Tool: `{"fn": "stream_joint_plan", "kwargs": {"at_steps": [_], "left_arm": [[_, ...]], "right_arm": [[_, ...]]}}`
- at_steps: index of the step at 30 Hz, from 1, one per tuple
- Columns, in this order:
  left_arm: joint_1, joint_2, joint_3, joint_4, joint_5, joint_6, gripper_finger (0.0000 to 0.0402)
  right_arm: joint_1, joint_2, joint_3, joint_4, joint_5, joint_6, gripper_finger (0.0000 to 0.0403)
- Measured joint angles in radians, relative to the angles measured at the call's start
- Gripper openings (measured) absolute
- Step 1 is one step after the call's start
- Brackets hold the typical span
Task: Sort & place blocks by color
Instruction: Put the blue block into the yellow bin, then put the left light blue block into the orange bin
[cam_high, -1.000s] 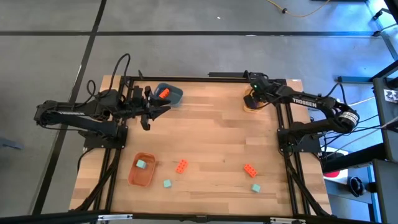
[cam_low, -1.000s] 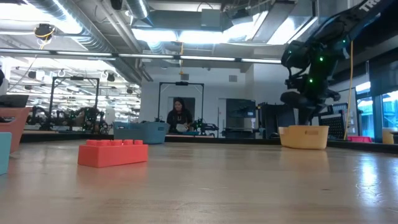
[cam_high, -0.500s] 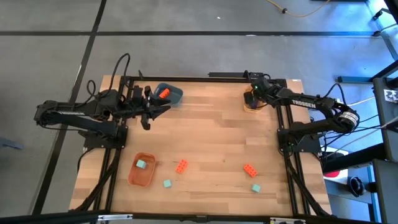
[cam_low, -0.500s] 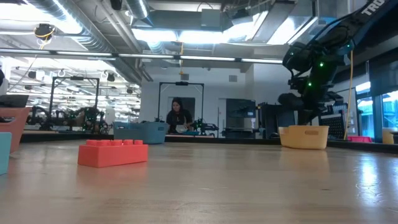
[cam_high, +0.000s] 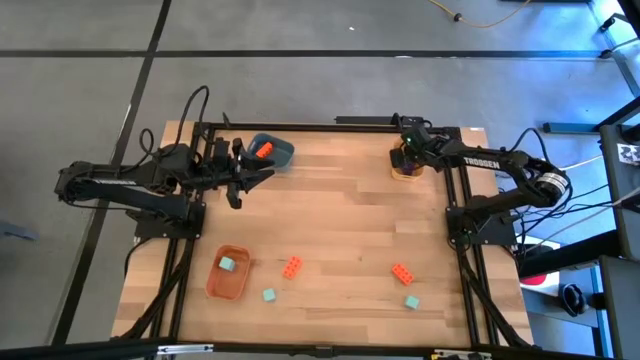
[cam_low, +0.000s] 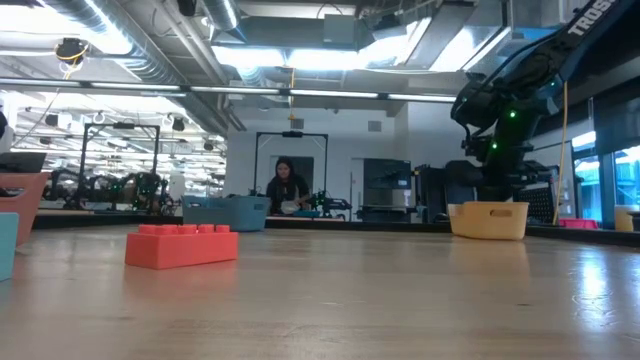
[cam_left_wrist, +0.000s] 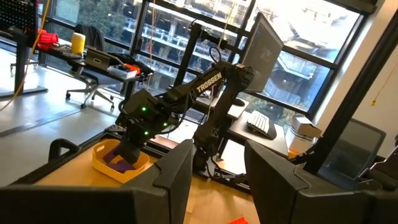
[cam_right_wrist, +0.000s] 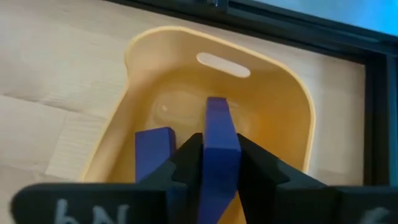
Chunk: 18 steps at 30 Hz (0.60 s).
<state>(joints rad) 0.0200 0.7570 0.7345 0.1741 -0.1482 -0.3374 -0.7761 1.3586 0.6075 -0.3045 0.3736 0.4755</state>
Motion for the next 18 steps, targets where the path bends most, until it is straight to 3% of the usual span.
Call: {"fn": "stream_joint_plan", "kwargs": {"at_steps": [12, 18], "left_arm": [[0.0, 0.0, 0.0, 0.0, 0.0, 0.007, 0.0137], [0.0, 0.0, 0.0, 0.0, 0.0, 0.006, 0.0137]], "right_arm": [[0.0, 0.0, 0.0, -0.005, -0.011, -0.01, 0.0151], [0.0, -0.036, 0.038, -0.083, -0.017, -0.035, 0.0209]]}}
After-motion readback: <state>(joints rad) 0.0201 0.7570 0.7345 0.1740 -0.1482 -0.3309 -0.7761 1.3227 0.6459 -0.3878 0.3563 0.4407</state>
